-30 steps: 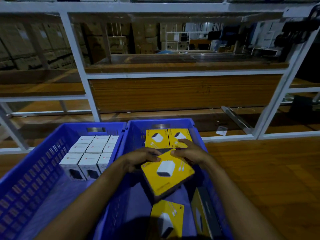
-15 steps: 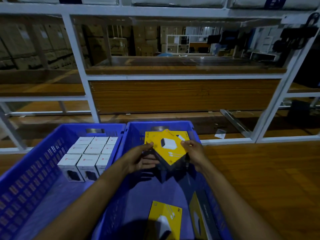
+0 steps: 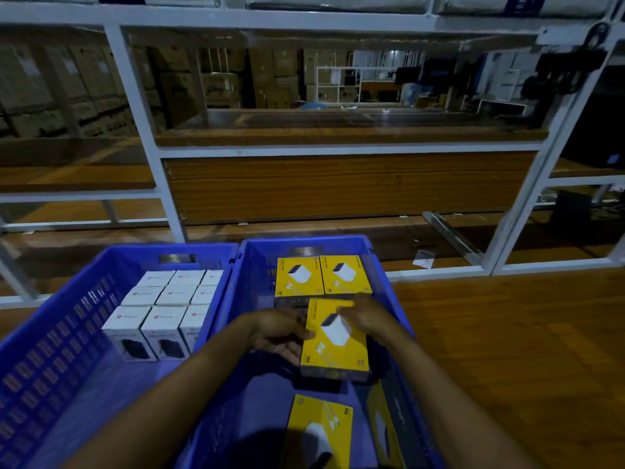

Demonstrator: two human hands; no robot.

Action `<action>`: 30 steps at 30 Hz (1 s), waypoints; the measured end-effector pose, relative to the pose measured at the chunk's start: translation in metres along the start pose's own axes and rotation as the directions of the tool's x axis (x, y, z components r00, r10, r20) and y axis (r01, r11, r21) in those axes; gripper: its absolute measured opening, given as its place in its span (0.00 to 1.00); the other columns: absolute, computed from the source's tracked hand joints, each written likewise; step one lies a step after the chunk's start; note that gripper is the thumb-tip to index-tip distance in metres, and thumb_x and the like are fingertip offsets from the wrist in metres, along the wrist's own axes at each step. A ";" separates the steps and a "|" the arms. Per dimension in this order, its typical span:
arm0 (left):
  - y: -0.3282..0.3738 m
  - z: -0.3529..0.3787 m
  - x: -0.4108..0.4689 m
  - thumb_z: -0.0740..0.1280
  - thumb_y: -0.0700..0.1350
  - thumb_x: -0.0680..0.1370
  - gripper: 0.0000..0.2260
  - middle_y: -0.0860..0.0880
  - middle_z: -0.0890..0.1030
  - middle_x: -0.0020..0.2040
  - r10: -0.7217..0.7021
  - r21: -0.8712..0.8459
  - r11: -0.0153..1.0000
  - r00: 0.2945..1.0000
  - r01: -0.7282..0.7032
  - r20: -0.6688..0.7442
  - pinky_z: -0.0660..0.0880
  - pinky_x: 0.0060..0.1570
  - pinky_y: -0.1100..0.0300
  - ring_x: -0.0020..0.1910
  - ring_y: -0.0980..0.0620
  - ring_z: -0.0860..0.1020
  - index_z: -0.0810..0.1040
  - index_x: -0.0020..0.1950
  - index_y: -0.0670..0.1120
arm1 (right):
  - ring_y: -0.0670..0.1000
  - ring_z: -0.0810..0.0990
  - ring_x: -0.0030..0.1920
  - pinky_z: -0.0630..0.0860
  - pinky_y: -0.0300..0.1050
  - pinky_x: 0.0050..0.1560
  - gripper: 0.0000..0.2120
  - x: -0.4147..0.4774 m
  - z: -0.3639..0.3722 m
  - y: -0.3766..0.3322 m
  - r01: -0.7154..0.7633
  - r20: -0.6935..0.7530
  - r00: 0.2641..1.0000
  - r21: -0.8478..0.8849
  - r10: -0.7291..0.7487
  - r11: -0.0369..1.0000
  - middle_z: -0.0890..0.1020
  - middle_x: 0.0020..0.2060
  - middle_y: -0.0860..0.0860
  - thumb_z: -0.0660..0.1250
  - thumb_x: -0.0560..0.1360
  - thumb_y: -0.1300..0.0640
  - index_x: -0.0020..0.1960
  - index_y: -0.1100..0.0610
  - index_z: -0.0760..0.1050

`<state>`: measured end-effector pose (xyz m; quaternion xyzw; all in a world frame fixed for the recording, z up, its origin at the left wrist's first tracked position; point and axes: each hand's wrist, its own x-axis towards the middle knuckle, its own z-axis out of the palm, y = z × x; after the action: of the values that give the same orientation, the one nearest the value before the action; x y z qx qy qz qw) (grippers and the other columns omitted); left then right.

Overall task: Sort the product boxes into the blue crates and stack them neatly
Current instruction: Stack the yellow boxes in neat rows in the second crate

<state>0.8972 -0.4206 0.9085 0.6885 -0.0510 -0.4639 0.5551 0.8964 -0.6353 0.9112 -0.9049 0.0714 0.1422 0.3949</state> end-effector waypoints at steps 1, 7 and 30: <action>-0.001 0.000 0.003 0.59 0.39 0.84 0.09 0.43 0.86 0.49 -0.059 0.029 0.998 0.998 0.058 0.038 0.79 0.54 0.47 0.47 0.47 0.85 0.76 0.61 0.40 | 0.59 0.79 0.58 0.75 0.50 0.56 0.22 -0.001 0.002 0.002 -0.034 0.028 0.999 -0.059 0.036 0.998 0.79 0.57 0.58 0.66 0.78 0.49 0.66 0.62 0.73; -0.006 0.007 0.040 0.55 0.42 0.85 0.13 0.36 0.71 0.71 -0.270 0.066 0.962 0.958 0.265 0.097 0.65 0.69 0.38 0.72 0.30 0.65 0.72 0.66 0.38 | 0.60 0.80 0.59 0.76 0.50 0.54 0.16 -0.007 0.009 0.006 -0.078 0.010 0.997 -0.230 0.083 0.970 0.81 0.58 0.60 0.65 0.76 0.56 0.60 0.63 0.78; -0.048 0.035 0.102 0.76 0.33 0.69 0.13 0.41 0.79 0.40 -0.089 0.313 0.916 0.888 0.251 -0.451 0.75 0.44 0.52 0.46 0.44 0.81 0.73 0.35 0.42 | 0.69 0.57 0.75 0.68 0.66 0.66 0.31 -0.019 0.048 0.022 0.224 0.279 0.959 -0.862 0.057 0.455 0.63 0.74 0.63 0.73 0.73 0.58 0.73 0.61 0.68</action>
<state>0.9090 -0.4870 0.8123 0.8653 0.0489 -0.3317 0.3725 0.8632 -0.6147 0.8707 -0.9516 -0.1120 0.2594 -0.1211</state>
